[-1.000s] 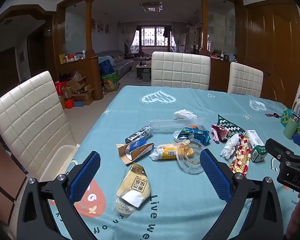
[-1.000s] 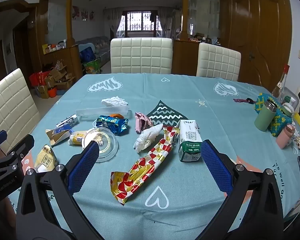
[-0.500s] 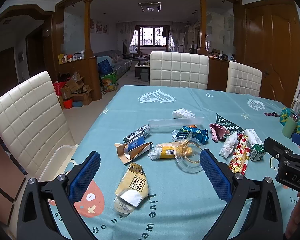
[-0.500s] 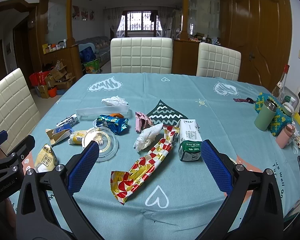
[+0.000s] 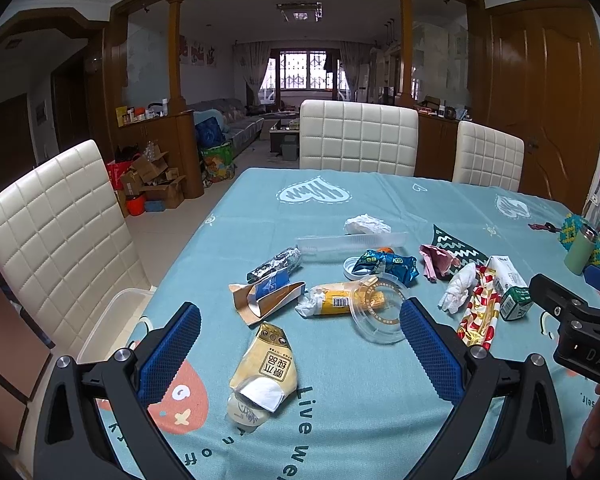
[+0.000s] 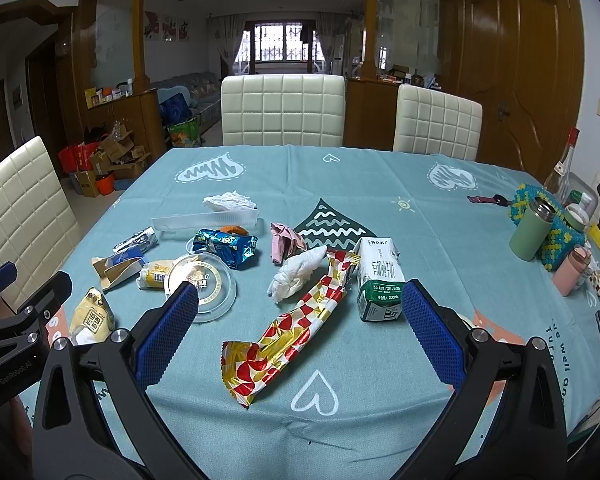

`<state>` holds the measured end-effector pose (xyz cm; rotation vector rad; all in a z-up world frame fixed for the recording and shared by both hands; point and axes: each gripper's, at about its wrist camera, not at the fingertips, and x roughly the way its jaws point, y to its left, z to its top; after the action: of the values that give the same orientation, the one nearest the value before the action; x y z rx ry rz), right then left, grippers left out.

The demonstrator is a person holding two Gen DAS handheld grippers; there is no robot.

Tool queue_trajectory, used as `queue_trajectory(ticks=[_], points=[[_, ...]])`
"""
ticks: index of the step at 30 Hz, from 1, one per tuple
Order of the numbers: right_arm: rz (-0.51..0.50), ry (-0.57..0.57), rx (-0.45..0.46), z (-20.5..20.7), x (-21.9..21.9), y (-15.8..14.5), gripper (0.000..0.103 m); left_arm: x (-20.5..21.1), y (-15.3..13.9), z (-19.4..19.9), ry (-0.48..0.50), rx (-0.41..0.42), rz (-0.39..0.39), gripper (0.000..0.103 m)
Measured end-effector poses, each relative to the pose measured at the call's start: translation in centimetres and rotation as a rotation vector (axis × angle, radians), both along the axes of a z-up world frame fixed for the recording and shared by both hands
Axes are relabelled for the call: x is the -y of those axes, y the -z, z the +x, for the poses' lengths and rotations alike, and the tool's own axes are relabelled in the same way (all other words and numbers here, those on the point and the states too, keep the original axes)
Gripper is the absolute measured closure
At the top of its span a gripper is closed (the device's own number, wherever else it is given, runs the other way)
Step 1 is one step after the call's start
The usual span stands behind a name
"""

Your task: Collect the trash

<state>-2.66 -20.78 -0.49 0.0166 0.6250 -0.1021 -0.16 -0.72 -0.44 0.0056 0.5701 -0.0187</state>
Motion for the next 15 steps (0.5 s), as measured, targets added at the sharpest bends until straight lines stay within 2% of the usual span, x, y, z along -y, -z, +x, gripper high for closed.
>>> queue_trajectory(ticks=[15], points=[[0.002,-0.001,0.000,-0.06,-0.06,0.00,0.003,-0.16,0.34,-0.03,0.003,-0.008,-0.003,0.006]])
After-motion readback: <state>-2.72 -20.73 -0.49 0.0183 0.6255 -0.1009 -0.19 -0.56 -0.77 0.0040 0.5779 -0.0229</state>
